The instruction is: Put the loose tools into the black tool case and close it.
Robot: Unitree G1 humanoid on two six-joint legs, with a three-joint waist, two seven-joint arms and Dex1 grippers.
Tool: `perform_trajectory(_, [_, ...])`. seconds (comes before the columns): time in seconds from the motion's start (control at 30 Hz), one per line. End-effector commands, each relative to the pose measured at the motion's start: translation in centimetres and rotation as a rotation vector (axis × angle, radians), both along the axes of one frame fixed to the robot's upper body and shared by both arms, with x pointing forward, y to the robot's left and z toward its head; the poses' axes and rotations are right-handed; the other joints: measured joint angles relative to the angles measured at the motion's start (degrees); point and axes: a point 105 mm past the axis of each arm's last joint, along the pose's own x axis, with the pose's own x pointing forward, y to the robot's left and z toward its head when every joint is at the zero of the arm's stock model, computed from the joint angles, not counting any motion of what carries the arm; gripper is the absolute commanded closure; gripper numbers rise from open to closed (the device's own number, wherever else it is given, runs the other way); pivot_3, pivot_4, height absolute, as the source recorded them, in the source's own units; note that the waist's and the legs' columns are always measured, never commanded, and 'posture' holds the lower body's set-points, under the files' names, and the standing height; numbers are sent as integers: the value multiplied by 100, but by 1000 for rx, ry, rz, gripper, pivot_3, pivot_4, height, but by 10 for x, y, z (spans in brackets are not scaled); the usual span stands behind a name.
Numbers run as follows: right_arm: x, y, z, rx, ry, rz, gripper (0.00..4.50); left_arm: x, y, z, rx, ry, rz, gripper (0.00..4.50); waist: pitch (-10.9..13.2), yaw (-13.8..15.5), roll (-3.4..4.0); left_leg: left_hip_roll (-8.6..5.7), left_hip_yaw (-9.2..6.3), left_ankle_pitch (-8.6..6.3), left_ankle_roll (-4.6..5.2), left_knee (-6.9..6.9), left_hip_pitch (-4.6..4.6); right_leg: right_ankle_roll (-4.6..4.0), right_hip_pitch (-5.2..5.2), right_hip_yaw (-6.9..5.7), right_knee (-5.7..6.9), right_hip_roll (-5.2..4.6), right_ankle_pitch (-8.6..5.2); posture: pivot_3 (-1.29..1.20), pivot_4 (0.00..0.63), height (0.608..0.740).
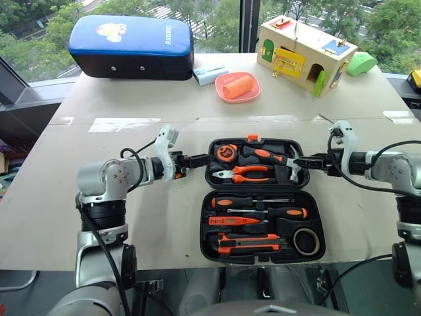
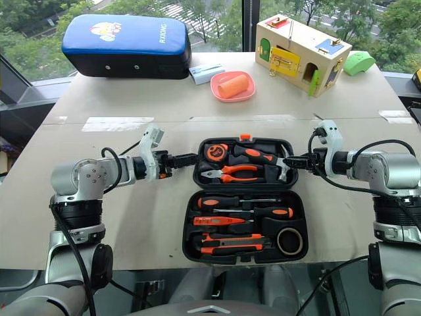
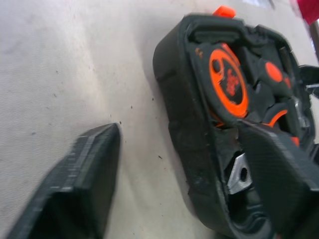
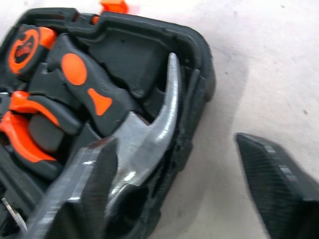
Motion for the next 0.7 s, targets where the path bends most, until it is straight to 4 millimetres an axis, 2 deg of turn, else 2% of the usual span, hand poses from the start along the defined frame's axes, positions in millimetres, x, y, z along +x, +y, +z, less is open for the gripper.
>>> perform_trajectory(0.03, [0, -2, 5, -28, -35, 2, 2524, -2, -4, -2, 16, 0, -23, 2030, 0, -7, 0, 0, 2, 0, 0, -1, 0, 0, -4, 2, 4, 0, 0, 0, 150, 735])
perform_trajectory(0.13, [-6, -2, -1, -84, -44, 36, 3787, -6, -9, -6, 14, 7, -43, 3311, -7, -9, 0, 1, 5, 0, 0, -1, 2, 0, -6, 5, 9, 1, 0, 0, 150, 735])
perform_trajectory(0.17, [-8, -2, -3, -106, -54, 51, 4370, -7, -10, -6, 11, 7, -50, 3909, -11, -8, -1, 1, 5, 0, 0, -1, 2, 0, -5, 7, 9, 1, 0, 0, 150, 735])
perform_trajectory(0.2, [-9, -2, -5, -127, -63, 66, 4500, -8, -12, -6, 9, 6, -54, 4387, -17, -7, -1, 1, 7, 0, 0, -1, 6, 0, -3, 8, 10, 1, 0, 0, 150, 735])
perform_trajectory(0.33, [-11, -2, -6, -149, -84, 93, 4500, -8, -15, -7, 1, 0, -58, 4452, -25, 4, -8, 1, 8, 0, 0, 0, 10, 0, 0, 8, 11, 1, 0, 0, 150, 735])
perform_trajectory(0.5, [-10, 1, 2, -153, -161, 121, 4500, -10, -19, -4, -20, -24, -72, 4452, -26, 8, -9, 1, 7, 0, 0, 0, 10, 0, 0, 8, 11, 0, 0, 0, 150, 735])
perform_trajectory(0.57, [-7, 3, 11, -146, -223, 116, 4500, -9, -22, 3, -42, -74, -76, 4452, -26, 6, -9, 1, 7, 0, 0, -1, 9, 0, 0, 8, 10, 0, 0, 0, 150, 735])
perform_trajectory(0.7, [4, 6, 37, -119, -401, 74, 4500, -7, -29, 27, -40, -287, -98, 4452, -24, -7, -10, 2, 11, 1, -1, 0, 9, 0, -2, 14, 11, 0, 0, 0, 150, 735])
